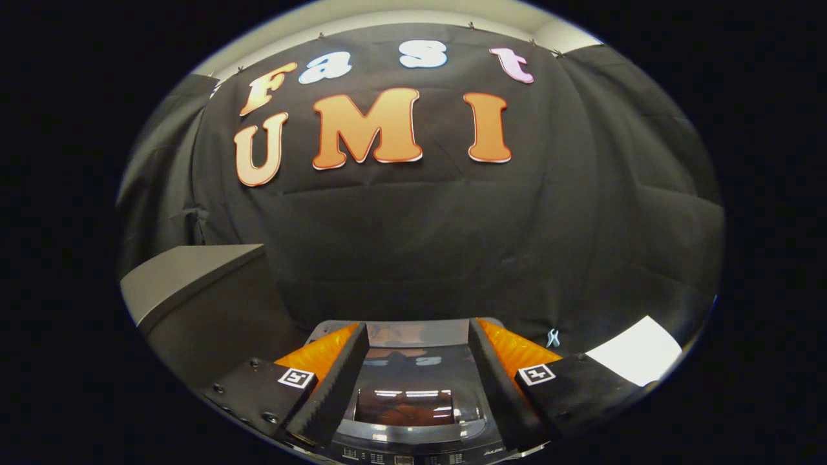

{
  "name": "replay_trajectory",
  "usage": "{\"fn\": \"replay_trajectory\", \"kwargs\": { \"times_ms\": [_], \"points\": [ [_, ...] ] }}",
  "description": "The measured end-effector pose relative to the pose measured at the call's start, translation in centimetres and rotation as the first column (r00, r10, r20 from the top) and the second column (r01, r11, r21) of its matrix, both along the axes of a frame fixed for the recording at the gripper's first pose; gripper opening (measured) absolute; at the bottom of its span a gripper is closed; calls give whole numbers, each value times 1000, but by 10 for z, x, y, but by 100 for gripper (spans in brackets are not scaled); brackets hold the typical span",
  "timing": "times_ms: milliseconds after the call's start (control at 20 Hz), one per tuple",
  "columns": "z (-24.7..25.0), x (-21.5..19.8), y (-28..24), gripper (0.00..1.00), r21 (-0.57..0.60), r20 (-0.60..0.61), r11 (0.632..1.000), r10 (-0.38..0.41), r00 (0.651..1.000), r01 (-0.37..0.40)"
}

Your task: Put the clothes into the washing machine and then close the washing machine lid.

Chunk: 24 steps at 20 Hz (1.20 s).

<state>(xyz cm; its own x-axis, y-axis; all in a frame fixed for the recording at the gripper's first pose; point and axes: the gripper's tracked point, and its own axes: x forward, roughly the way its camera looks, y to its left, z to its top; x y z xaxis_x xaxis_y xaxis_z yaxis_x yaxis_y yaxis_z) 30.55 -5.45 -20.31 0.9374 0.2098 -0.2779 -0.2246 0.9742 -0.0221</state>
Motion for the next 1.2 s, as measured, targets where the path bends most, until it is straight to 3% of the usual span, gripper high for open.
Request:
{"fn": "replay_trajectory", "kwargs": {
  "times_ms": [250,750,1200],
  "points": [
    [45,-31,0,99,39,57,999,34,998,-36],
    [142,-155,-18,98,43,171,998,-55,984,48],
    [182,-254,-25,98,43,237,993,-115,965,108]
  ]
}}
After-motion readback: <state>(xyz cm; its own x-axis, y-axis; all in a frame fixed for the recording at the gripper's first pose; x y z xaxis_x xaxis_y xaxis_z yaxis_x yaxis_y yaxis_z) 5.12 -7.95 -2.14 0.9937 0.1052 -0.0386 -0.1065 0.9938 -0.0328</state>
